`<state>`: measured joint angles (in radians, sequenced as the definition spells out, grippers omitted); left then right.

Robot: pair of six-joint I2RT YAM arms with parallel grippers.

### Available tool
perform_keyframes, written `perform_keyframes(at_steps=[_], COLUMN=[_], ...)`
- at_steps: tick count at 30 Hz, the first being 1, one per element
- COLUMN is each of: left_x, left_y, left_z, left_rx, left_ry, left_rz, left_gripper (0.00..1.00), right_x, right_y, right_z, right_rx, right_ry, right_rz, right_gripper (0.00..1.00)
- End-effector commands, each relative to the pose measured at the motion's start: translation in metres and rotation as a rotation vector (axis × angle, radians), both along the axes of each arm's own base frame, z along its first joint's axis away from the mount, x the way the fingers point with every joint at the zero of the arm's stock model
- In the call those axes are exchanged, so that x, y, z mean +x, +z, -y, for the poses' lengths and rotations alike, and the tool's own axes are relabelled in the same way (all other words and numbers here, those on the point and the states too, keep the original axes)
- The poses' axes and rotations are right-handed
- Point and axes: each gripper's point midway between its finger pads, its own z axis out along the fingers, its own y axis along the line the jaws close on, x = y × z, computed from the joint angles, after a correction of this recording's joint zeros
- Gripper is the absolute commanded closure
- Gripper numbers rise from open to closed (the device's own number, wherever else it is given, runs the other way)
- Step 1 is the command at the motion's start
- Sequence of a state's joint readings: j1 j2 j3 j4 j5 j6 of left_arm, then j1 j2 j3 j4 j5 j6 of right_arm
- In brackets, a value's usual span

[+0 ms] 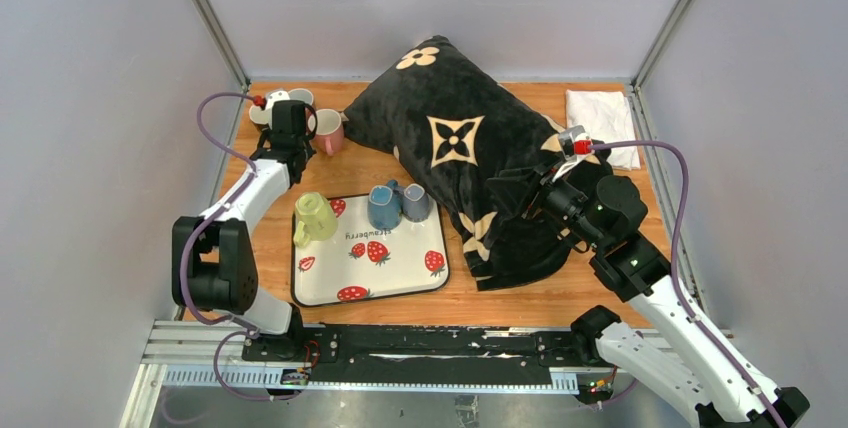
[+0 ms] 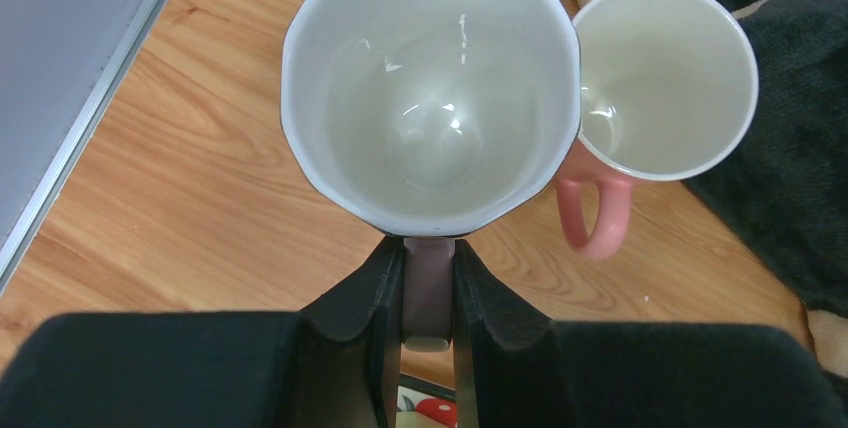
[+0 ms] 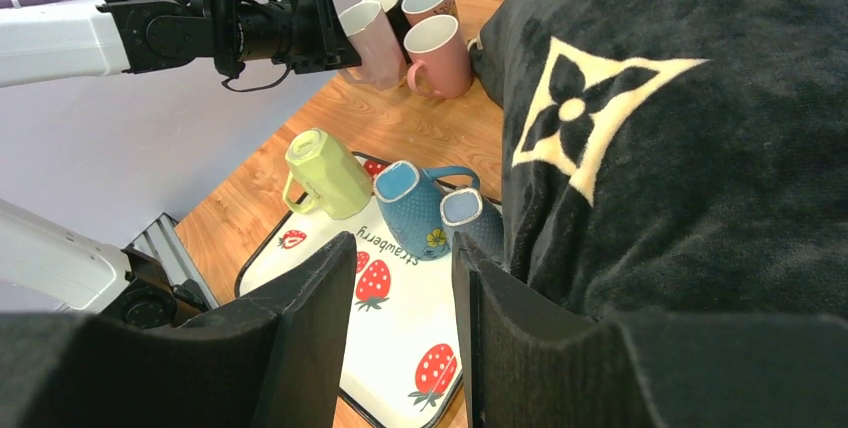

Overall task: Turn the mug right side up
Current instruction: Place the cup at the corner of the board.

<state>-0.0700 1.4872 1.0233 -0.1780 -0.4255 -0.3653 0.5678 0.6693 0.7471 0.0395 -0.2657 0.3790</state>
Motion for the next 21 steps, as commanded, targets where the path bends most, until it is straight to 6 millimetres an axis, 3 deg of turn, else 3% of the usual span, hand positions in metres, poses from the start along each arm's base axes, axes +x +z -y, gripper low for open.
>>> perform_keyframes(at_steps=[1,21], left_x=[0.021,0.027], left_y=[0.027,-0.002], left_z=[-0.014,-0.015], left_rx=[0.035,0.022], left_ry=[0.051,0.038], left_rz=[0.143,0.102], left_gripper=[1.0,1.0], right_x=[-0.003,0.0], right_y=[0.021,0.017], right_z=[0.004,-0.006], right_rx=[0.011,0.017], right_ry=[-0.012,0.022], right_rz=[0.051,0.02], right_gripper=[0.55,0.55])
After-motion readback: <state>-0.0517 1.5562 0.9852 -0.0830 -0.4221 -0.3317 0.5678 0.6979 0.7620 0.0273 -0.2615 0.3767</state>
